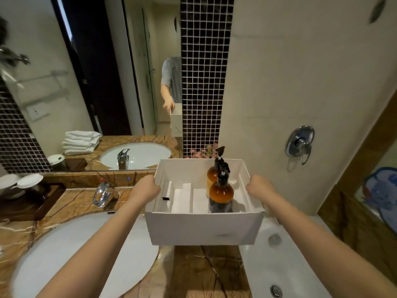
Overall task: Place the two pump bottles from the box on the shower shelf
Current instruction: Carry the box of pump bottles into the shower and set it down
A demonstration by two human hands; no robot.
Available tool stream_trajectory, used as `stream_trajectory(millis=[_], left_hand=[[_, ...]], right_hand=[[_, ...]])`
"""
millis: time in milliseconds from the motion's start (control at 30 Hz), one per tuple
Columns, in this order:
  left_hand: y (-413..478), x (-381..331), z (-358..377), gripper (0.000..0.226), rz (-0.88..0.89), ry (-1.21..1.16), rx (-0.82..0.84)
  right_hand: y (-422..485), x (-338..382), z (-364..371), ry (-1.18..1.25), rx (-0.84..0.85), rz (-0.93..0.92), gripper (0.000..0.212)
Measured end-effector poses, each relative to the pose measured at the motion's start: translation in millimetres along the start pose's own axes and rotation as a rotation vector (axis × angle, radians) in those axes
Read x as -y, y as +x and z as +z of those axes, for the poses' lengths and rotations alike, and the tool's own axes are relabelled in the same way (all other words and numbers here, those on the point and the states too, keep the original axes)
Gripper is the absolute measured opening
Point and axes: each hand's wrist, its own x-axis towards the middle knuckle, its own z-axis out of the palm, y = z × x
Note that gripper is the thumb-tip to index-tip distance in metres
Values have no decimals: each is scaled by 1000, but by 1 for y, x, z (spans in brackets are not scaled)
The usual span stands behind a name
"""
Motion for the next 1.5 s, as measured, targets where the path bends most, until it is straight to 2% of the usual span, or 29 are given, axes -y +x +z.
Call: stream_trajectory(millis=[67, 133, 200, 333, 433, 567, 700, 767, 867, 967, 1067, 1200, 1500], left_hand=[[-7, -22, -24, 22, 10, 20, -35], [-13, -43, -48, 12, 24, 40, -61], [-18, -61, -70, 4, 41, 27, -74], [-33, -91, -100, 8, 94, -3, -92], [-45, -111, -110, 3, 110, 7, -103], [-60, -132, -113, 16, 135, 9, -79], [-72, -153, -107, 5, 160, -14, -47], [-74, -164, -103, 8, 184, -9, -29], [-77, -182, -97, 6, 232, -7, 13], [-76, -207, -90, 6, 301, -4, 71], [-77, -235, -82, 24, 380, 16, 130], [-87, -275, -67, 46, 507, 29, 225], [-138, -361, -26, 34, 829, -114, 466]], right_hand=[[-8, 5, -33, 5, -38, 5, 12], [-17, 9, -66, -16, -65, -7, 5], [-27, 11, -97, -22, -70, -39, 9], [-49, 8, -143, -35, -72, -51, 5], [-61, -3, -163, -4, -74, -26, 20], [-77, -21, -179, 36, -96, 25, 26], [-92, -40, -192, 69, -127, 51, 34], [-100, -52, -197, 98, -150, 72, 31], [-116, -70, -207, 100, -185, 108, 8], [-135, -90, -216, 108, -206, 173, 9], [-155, -110, -223, 96, -234, 271, 27], [-192, -131, -234, 122, -298, 453, 31], [-308, -180, -257, 91, -475, 734, 26]])
